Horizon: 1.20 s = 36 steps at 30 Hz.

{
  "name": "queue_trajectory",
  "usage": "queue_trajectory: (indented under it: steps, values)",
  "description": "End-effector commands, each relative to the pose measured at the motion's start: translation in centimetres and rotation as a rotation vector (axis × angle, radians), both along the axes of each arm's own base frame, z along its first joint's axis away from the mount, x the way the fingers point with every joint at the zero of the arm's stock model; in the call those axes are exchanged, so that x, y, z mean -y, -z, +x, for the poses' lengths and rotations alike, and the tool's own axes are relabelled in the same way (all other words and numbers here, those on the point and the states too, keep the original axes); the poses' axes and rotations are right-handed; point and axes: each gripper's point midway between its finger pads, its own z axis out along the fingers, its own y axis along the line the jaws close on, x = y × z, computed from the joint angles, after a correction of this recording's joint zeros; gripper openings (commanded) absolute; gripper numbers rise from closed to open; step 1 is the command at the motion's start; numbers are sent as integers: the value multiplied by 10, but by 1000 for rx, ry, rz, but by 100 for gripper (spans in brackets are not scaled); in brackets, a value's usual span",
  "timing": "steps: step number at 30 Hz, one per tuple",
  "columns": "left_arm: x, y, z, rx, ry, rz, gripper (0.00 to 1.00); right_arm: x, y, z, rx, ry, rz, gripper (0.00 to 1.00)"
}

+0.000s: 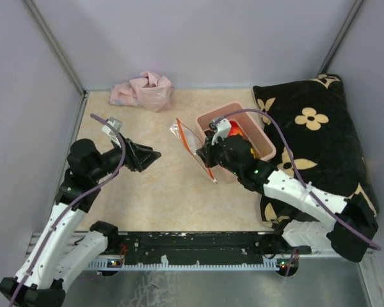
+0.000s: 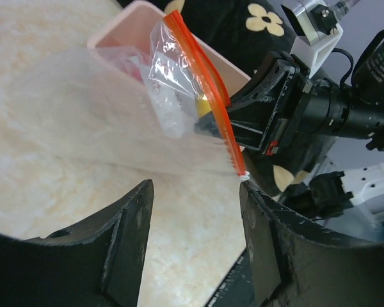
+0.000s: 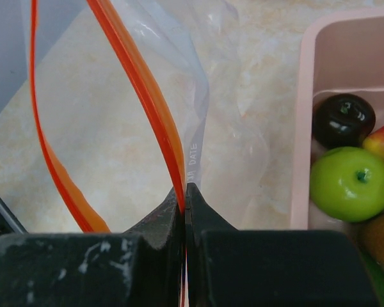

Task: Place the food in the zip-top bag and seal the zipper
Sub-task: Open the zipper of the food storage bag at the center of the board.

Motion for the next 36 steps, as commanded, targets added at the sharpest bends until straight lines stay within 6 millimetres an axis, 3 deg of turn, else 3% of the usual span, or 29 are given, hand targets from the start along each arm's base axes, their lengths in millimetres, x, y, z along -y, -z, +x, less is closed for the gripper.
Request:
queue_trajectory:
  steps: [1, 12, 18, 21, 26, 30, 36]
  values:
    - [11, 6, -6, -184, 12, -153, 63, -14, -39, 13, 59, 130, 102, 0]
    - [8, 22, 12, -268, -170, -268, 63, -41, -30, 6, 60, 259, 115, 0]
    - [21, 25, 20, -267, -183, -297, 68, -58, -34, 2, 73, 277, 127, 0]
    - [30, 30, 21, -264, -208, -279, 69, -66, -38, 2, 77, 283, 141, 0]
    - [25, 52, 31, -252, -355, -183, 70, -76, -44, 1, 89, 275, 151, 0]
    - [32, 67, 38, -249, -385, -112, 70, -83, -46, -1, 95, 267, 147, 0]
    - [33, 66, 48, -203, -463, 16, 66, -84, -43, 0, 101, 281, 125, 0]
